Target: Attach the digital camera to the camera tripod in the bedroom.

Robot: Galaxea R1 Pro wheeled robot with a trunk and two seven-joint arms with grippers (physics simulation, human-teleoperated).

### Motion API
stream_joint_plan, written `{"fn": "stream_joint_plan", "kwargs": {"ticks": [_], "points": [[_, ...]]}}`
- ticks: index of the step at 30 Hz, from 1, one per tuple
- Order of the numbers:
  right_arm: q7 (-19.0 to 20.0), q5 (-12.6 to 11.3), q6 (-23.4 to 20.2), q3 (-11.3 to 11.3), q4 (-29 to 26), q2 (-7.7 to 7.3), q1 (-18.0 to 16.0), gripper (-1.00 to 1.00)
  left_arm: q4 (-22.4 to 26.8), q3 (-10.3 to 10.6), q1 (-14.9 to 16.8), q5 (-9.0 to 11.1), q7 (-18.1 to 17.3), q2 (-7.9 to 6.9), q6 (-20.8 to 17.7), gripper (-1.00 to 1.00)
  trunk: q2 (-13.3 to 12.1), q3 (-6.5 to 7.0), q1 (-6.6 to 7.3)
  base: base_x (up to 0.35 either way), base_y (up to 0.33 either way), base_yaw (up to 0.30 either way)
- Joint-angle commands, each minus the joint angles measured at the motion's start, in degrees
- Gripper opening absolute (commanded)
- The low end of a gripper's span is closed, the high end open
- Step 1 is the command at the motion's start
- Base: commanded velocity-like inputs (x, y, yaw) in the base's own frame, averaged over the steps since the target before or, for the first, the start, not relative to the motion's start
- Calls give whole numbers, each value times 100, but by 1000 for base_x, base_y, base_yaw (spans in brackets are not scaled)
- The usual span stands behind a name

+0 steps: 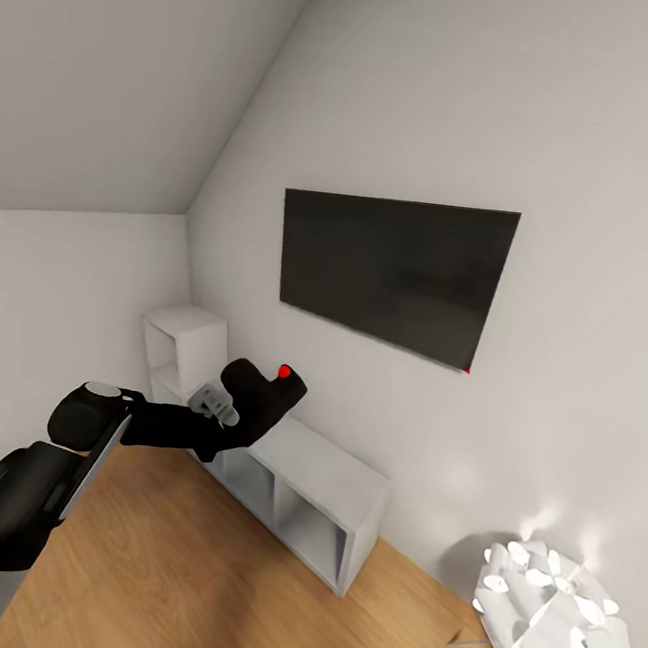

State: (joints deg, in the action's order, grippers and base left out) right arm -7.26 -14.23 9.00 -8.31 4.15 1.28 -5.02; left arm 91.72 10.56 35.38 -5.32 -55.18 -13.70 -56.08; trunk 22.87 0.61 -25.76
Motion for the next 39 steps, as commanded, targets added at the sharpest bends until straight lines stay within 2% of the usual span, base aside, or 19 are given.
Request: {"fn": "stream_joint_plan", "kwargs": {"ticks": [1, 17, 39], "points": [[-3, -53, 40, -48, 24, 4, -7, 100, 4, 2, 4, -48, -56, -1, -19, -100, 5, -2, -3, 15, 0, 0], [-3, -54, 40, -48, 24, 4, -7, 100, 4, 0, 4, -49, -55, -1, -18, -100, 5, -2, -3, 143, 36, 0], [-1, -54, 40, -48, 24, 4, -7, 100, 4, 5, 4, -49, -55, 0, -23, -100, 5, -2, -3, 232, 1, 0]]}}
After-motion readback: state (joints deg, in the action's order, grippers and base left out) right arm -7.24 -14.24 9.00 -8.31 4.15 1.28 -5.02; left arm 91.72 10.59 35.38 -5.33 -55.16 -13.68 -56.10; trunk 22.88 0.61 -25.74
